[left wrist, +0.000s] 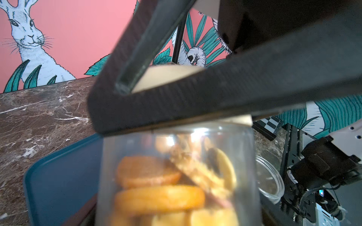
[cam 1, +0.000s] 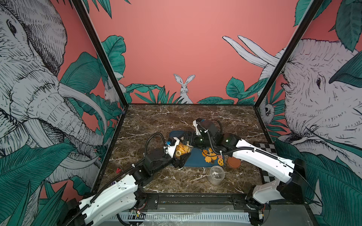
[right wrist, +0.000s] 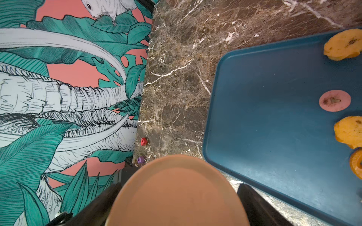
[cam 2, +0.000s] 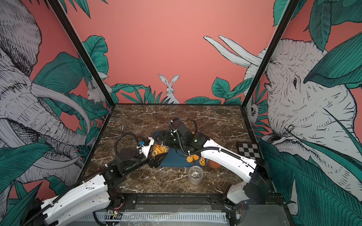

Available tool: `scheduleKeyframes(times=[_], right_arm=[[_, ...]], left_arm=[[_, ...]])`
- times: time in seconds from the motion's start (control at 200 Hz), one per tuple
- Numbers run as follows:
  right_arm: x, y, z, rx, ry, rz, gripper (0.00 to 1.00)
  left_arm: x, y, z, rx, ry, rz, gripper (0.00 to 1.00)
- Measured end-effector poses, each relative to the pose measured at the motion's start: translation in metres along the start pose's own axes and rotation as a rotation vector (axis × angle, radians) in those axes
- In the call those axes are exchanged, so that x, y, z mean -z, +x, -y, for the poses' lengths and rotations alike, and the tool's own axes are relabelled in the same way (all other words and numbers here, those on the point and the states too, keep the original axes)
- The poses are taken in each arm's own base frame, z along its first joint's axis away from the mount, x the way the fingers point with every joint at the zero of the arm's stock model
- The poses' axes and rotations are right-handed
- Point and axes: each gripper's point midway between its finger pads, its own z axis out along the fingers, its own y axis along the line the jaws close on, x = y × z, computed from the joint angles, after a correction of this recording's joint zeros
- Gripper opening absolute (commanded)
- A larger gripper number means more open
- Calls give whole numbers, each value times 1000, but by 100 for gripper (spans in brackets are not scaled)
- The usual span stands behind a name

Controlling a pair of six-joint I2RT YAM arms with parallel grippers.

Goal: Pour the cookies out of the jar
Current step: Unscrew the lid from the jar.

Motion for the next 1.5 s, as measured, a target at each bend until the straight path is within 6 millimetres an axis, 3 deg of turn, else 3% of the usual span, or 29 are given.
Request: scheduleKeyframes(times=[0.565,0.665,0.8,0.93,1.015,1.28,1.501], right_arm=[[1,-6,-4,22,-14,29,97],[1,-6,-5,21,-16,31,88],[1,-8,-6,25,-23,36,70],[-1,-7,-5,22,-29,40,21],[-3,-7,-3,21,-40,44,0],[-10,-13,-7,37,-294,-13,0],[12,-28,-28,183,-385,1,0]], left_arm=[[-1,1,1,1,5,-2,0],[-2,0,1,0,6,1,0],[-2,-1,1,1,5,7,0],[-2,-1,0,3,1,5,0],[-2,1,-1,7,-5,0,0],[-2,-4,1,122,61,24,0],[-5,-30,21,271,259,95,0]])
